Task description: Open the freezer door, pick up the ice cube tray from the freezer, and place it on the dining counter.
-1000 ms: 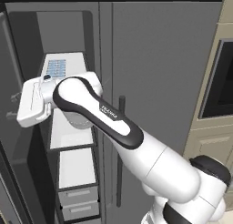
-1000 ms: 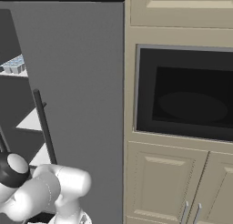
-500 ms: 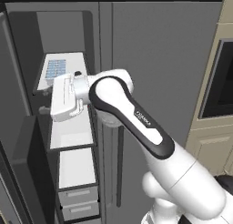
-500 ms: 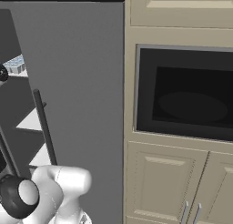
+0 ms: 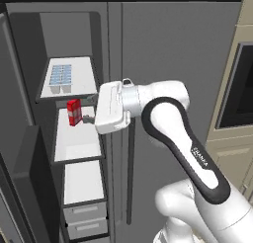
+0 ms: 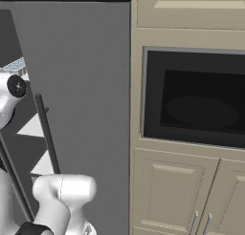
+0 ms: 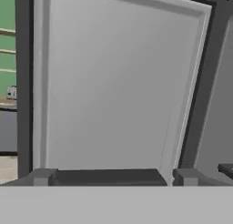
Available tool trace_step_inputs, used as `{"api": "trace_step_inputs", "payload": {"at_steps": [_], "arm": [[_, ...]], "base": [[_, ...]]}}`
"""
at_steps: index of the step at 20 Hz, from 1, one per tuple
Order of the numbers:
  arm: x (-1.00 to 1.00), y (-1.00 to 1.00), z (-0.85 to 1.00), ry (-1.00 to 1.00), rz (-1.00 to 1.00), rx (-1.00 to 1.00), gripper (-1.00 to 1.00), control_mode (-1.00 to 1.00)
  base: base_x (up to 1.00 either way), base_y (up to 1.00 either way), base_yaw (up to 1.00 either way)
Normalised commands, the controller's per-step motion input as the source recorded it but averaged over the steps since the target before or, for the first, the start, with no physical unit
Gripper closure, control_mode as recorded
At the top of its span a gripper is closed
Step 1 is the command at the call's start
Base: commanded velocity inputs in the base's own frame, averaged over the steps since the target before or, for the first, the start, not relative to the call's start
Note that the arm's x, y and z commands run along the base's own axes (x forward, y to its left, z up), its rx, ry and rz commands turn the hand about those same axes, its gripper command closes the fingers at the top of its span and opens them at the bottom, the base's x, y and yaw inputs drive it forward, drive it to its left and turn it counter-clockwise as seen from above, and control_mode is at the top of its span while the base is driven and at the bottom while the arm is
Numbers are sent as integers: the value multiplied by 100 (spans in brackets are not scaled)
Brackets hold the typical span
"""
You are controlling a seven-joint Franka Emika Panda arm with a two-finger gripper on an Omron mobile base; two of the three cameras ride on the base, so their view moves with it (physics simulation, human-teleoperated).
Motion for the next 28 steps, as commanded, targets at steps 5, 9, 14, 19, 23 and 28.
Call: {"api": "trace_step_inputs", "payload": {"at_steps": [5,9,14,19,23,28], "arm": [[-12,-78,11,5,-22,0,-100,-100],[-9,-87,17,9,-24,0,-100,-100],[-8,-89,17,11,-24,0,-100,-100],[-12,-91,16,13,-21,0,-100,-100],[-21,-76,12,15,-23,0,-100,-100],[-19,-44,0,15,-24,0,-100,-100]], "base": [[0,0,0],[0,0,0],[0,0,0],[0,0,0],[0,0,0],[0,0,0]]}}
